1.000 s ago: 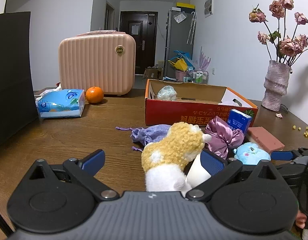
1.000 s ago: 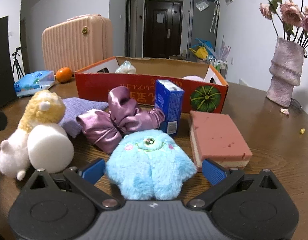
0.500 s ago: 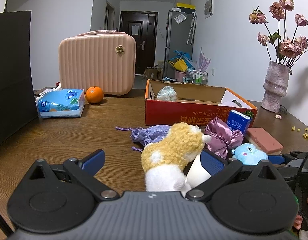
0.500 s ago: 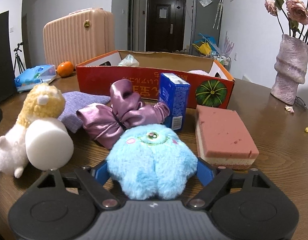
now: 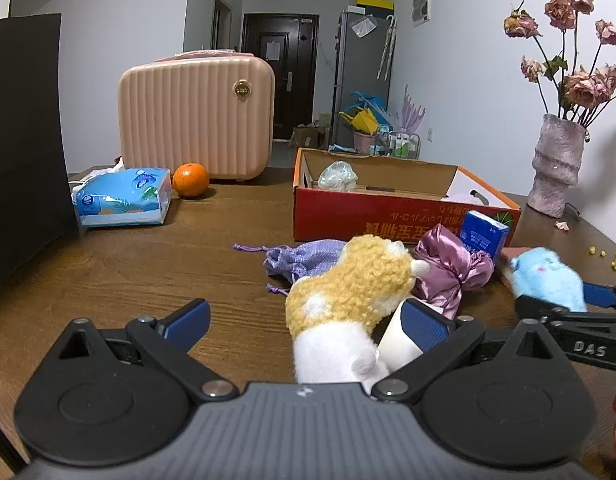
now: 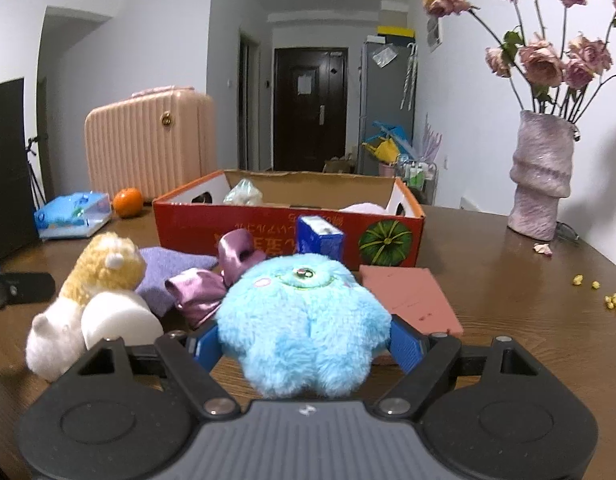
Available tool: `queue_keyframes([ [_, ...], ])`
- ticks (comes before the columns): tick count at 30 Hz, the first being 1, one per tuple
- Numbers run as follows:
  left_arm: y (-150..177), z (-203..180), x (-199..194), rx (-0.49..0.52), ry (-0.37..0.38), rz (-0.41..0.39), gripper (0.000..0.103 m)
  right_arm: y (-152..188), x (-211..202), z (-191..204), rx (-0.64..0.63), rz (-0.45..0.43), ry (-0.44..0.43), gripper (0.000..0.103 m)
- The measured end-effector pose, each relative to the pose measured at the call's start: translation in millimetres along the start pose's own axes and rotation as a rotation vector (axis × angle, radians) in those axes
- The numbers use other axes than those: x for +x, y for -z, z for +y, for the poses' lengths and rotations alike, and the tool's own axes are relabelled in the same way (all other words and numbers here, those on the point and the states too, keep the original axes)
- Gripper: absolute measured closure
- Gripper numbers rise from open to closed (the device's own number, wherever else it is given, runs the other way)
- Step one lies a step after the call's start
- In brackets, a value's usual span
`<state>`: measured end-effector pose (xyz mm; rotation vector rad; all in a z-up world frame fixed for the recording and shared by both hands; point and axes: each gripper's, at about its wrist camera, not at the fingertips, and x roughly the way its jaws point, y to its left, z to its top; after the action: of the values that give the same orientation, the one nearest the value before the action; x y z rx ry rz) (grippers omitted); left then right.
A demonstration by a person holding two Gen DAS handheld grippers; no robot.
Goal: Organize soft objects
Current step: 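Close the left gripper on the yellow-and-white plush sheep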
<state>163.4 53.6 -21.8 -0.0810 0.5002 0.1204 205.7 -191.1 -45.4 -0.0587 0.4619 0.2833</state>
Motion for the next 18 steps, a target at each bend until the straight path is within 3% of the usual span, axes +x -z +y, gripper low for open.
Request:
queue_keyframes([
  [18, 4.3, -2.9, 31.7, 0.025, -0.036, 0.097, 0.0, 1.2, -8.0, -0.3, 0.008, -0.022, -0.01, 0.02],
])
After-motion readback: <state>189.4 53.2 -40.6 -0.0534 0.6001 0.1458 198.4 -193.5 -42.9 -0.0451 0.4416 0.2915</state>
